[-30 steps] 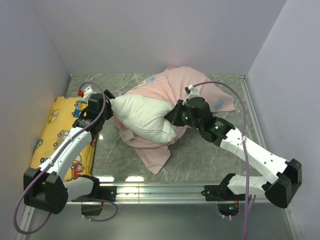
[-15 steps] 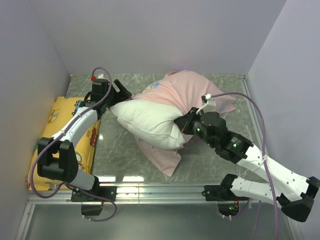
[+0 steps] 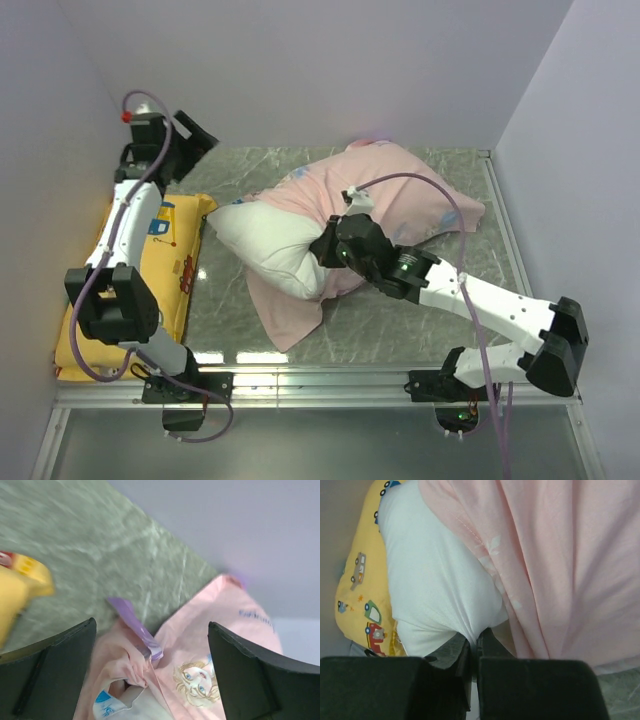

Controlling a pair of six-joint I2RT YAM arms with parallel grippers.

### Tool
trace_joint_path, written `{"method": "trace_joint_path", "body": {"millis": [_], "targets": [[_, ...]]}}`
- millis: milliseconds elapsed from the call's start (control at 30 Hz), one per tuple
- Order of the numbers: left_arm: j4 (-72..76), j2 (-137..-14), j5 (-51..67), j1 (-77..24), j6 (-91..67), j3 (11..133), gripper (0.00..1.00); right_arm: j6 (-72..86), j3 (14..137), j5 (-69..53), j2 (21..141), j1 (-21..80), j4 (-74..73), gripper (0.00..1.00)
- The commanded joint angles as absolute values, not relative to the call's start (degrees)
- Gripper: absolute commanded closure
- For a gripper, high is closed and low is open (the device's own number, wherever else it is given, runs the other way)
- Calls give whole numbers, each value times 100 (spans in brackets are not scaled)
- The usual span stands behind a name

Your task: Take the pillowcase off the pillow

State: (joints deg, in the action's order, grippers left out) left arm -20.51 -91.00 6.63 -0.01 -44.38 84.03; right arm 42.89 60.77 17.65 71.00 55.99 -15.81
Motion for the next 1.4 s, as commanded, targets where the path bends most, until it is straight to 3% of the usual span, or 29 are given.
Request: {"method": "trace_joint_path", "body": {"millis": [0,167,467,733,900,1233,1267,1300,1333,1367], "targets": [[-2521,-9167,755,569,-4307,9173,1,4193,6811,1767,7372,5511,-923,100],[-2523,-8607,1099,642,-4227,8949,1,4008,7373,1161,8023,5213,-958,100],[-2311,-6455,704,-298,-4772,6490,1,4272,8084,896,8902,4720,-308,100],[-2040,-5257,590,-1080,-5466,5160,1,4210,8499,817,9290,4720,-387,100],[-1416,-5554,1221,-1370,-5546,4861,1,4105,8771,773,9395,4816,-457,100],[-160,-6485,545,-1828,-5827,4659,2,4271,8500,326,9229,5045,-291,100],[-45,-6512,545,-1828,-5871,4615,8,4306,8464,116,9211,5045,-264,100],[113,-6556,580,-1828,-5906,4588,20,4350,8446,19,9211,5045,-255,100],[175,-6670,589,-1819,-5924,4623,42,4351,8446,-139,9228,5045,-255,100],[211,-6740,563,-1828,-5889,4693,82,4351,8438,-280,9237,5054,-246,100]]}}
